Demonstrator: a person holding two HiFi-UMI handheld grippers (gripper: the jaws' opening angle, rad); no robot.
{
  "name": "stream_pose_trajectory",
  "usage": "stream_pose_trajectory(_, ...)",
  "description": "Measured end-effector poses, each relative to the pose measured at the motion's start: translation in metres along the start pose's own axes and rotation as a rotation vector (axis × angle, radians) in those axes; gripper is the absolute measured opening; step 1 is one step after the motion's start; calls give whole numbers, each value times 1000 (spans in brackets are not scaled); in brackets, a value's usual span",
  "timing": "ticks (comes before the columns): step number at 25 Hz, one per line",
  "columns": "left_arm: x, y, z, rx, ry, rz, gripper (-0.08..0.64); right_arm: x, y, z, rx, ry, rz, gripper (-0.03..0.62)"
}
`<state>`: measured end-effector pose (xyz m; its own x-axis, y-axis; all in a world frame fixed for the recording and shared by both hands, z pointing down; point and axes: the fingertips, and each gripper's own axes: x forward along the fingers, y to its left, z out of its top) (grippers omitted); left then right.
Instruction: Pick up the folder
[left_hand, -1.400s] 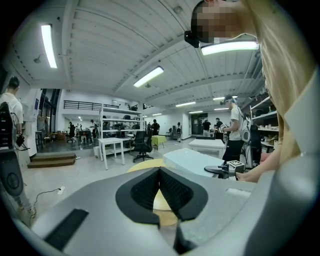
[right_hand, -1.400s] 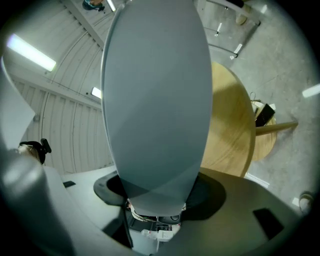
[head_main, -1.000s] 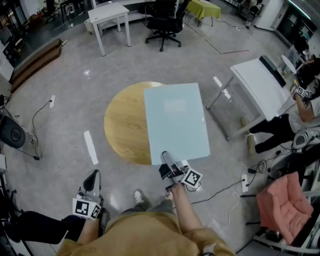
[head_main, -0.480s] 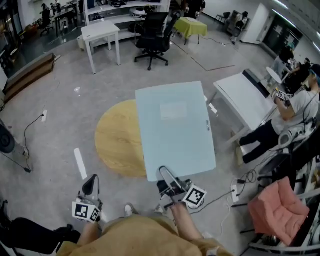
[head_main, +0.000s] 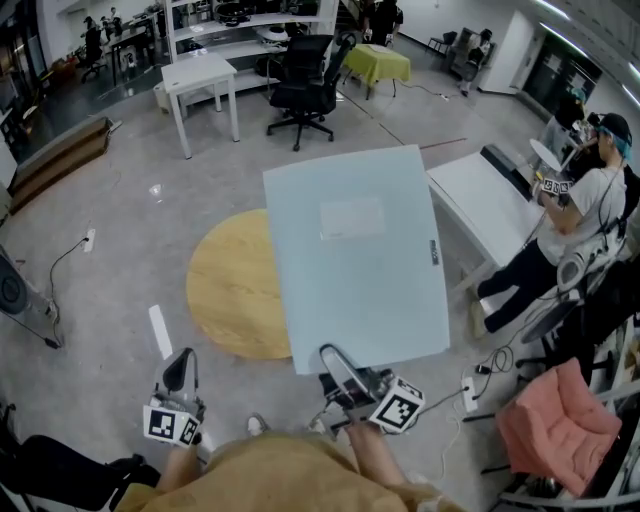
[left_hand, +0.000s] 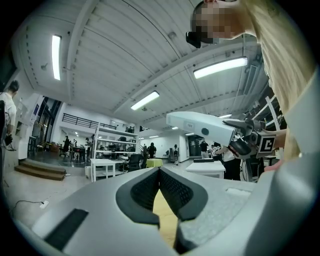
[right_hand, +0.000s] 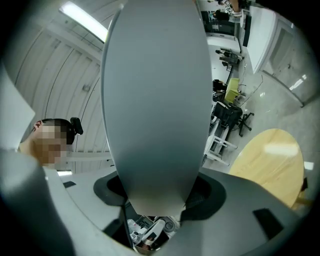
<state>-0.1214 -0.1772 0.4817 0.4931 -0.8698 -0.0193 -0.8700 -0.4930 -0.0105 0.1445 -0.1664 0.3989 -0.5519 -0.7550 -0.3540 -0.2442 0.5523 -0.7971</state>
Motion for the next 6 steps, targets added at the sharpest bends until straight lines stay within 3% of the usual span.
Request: stream_pose_trajectory(6,-6,-9,-1,7,3,21,3,-4,14,6,10,21,53,270)
